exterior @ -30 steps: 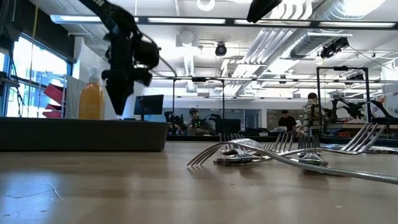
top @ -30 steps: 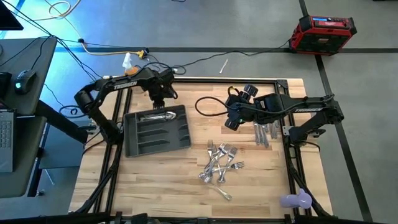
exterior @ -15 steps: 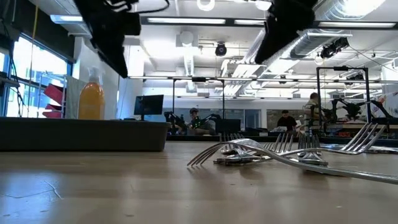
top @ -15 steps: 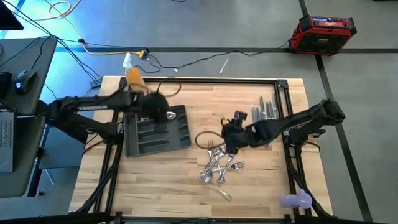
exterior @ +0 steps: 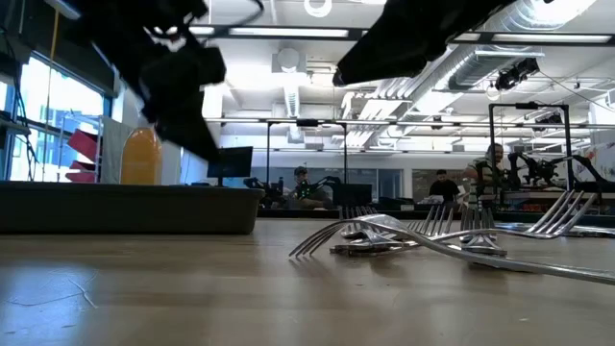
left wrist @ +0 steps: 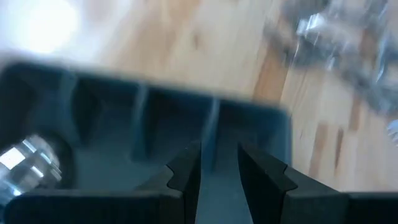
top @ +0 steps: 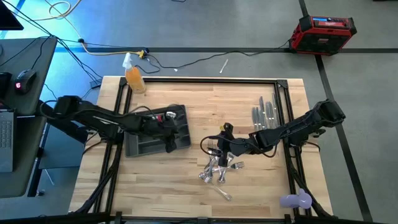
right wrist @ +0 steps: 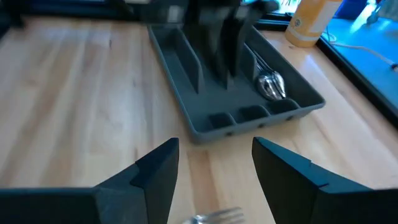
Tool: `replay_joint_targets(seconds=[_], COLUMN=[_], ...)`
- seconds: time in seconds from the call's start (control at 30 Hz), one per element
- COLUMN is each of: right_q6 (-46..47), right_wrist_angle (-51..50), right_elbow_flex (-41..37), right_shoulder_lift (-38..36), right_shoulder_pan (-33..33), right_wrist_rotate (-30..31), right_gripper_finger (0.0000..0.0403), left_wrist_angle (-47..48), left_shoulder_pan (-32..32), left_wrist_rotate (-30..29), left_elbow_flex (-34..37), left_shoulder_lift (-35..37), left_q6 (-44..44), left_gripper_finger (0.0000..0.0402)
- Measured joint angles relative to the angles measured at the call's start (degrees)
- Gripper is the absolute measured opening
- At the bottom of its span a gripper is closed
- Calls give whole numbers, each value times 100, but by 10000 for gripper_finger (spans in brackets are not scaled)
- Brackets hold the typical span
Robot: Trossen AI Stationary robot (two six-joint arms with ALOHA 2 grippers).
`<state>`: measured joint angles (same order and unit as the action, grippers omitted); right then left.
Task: Sort silverware
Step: Adjust the black silverware tray, then put the silver fork into the black silverware tray
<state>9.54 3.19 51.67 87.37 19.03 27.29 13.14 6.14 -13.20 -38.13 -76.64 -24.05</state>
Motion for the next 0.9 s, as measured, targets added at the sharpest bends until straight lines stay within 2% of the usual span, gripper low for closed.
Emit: replay_joint_targets(seconds=[0.17, 0.3, 0.57, 0.8, 0.9], right_q6=[92, 142, 349, 348, 307], right_wrist_angle=[307, 445, 473, 419, 380], right_elbow_flex=[1, 10, 10, 10, 10], right_shoulder_lift=[119, 192, 226, 226, 226], right_shoulder_pan=[54, 91, 92, 126, 196], right_wrist_rotate=[-66, -81, -64, -41, 131], right_gripper_finger=[192, 192, 192, 192, 192], left_wrist_angle=[463, 1018, 1630, 2023, 2201], left_shoulder_pan=[358, 817, 1775, 1960, 1958], left_wrist_rotate=[341, 435, 410, -31, -508], left_elbow_flex=[0, -24, -12, -85, -247], left_shoulder_lift=[-737, -999, -748, -310, -139], left_q6=[-511, -1063, -2019, -2285, -2331], left_gripper_finger=[85, 85, 85, 85, 85])
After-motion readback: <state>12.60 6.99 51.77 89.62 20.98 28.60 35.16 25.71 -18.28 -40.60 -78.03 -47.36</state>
